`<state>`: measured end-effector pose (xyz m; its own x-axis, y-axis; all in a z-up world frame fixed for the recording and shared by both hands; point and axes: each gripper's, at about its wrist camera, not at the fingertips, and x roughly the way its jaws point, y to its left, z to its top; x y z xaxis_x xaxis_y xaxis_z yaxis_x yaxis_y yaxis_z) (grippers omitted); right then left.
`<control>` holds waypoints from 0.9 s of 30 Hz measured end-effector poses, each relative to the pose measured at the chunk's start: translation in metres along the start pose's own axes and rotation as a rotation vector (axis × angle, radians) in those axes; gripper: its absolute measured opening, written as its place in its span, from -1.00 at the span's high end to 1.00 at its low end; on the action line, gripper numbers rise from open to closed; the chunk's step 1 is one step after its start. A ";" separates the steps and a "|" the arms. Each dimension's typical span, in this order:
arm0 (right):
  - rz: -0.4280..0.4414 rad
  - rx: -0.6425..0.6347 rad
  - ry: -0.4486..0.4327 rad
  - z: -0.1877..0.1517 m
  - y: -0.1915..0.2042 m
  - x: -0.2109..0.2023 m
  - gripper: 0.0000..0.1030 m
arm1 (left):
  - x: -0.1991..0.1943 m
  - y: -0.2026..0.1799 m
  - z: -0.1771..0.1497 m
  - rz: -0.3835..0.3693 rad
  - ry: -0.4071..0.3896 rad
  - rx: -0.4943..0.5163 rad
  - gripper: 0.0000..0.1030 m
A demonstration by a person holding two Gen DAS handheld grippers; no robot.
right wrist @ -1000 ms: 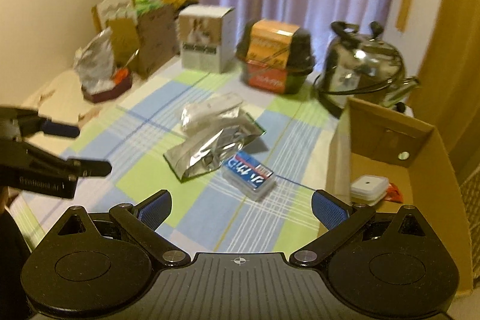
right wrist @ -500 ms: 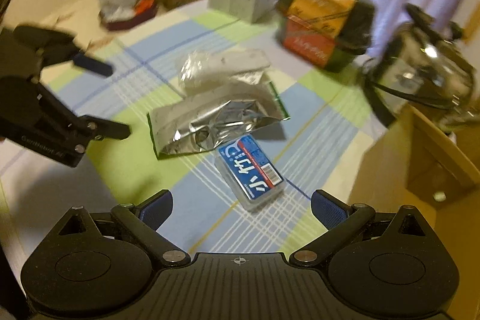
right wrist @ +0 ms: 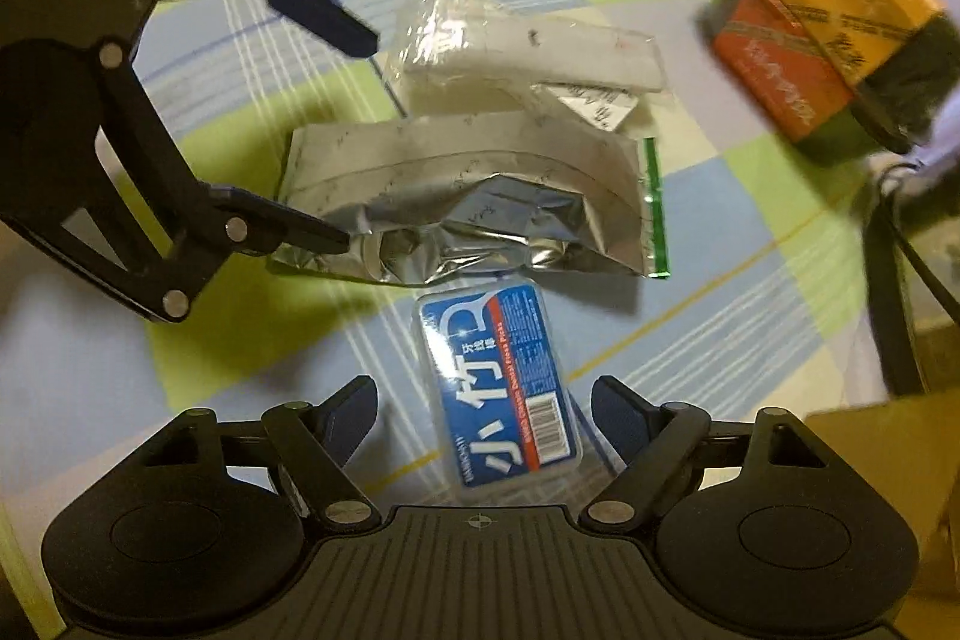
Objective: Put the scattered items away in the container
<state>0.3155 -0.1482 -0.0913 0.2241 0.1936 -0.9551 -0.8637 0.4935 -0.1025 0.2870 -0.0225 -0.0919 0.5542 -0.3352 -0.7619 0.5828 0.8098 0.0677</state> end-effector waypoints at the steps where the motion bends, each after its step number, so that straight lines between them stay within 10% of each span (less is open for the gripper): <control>1: 0.007 -0.015 0.009 0.001 -0.002 0.004 -0.65 | 0.002 0.001 0.001 -0.007 -0.001 0.007 -0.55; 19: 0.082 -0.056 0.037 0.003 -0.020 0.033 -0.37 | 0.051 0.010 0.031 -0.115 0.072 0.103 -0.47; 27: 0.083 -0.027 0.047 0.003 -0.019 0.031 -0.19 | 0.060 0.014 0.031 -0.127 0.140 0.067 -0.07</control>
<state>0.3403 -0.1489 -0.1184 0.1302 0.1923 -0.9727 -0.8904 0.4542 -0.0294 0.3464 -0.0464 -0.1170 0.3882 -0.3591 -0.8487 0.6838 0.7296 0.0041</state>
